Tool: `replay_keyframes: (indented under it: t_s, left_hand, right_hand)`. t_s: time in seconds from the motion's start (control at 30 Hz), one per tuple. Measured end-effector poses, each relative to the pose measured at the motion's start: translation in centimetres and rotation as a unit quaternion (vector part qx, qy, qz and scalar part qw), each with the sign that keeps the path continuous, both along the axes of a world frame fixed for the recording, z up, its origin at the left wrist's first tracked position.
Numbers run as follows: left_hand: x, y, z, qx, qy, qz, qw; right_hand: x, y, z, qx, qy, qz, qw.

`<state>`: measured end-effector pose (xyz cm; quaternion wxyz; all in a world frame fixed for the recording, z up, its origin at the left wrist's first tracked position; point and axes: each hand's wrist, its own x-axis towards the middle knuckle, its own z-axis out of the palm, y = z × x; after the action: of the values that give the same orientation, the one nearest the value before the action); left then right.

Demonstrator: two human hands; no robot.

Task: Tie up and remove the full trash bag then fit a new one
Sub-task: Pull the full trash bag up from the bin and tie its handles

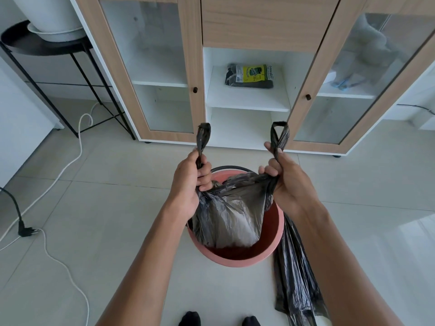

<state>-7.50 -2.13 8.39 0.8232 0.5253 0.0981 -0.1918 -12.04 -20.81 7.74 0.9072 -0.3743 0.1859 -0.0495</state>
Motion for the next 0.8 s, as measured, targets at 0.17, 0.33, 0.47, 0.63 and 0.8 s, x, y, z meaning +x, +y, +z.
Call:
replay_keyframes:
  t_s: [0.17,0.33,0.47,0.63,0.8]
  left_hand:
    - [0.4,0.0,-0.4,0.014,-0.008,-0.053,0.998]
    - [-0.4,0.1,-1.1,0.251,-0.133,-0.113,0.952]
    - [-0.7,-0.1,-1.3,0.281,-0.173,-0.102,0.939]
    - [-0.6,-0.1,-1.0,0.301,-0.172,-0.115,0.931]
    - [-0.7,-0.6,-0.4,0.277,-0.158,-0.219,0.922]
  right_hand:
    - [0.3,0.3,-0.4,-0.051,0.061,0.005,0.997]
    - [0.0,0.1,-0.2,-0.133,0.056,0.033,0.989]
    - [-0.3,0.5,-0.3,-0.205,0.055,0.042,0.976]
    - [-0.2,0.4,-0.9,-0.260,0.091,0.038,0.960]
    - [0.0,0.5,-1.7,-0.401,0.141,0.078,0.902]
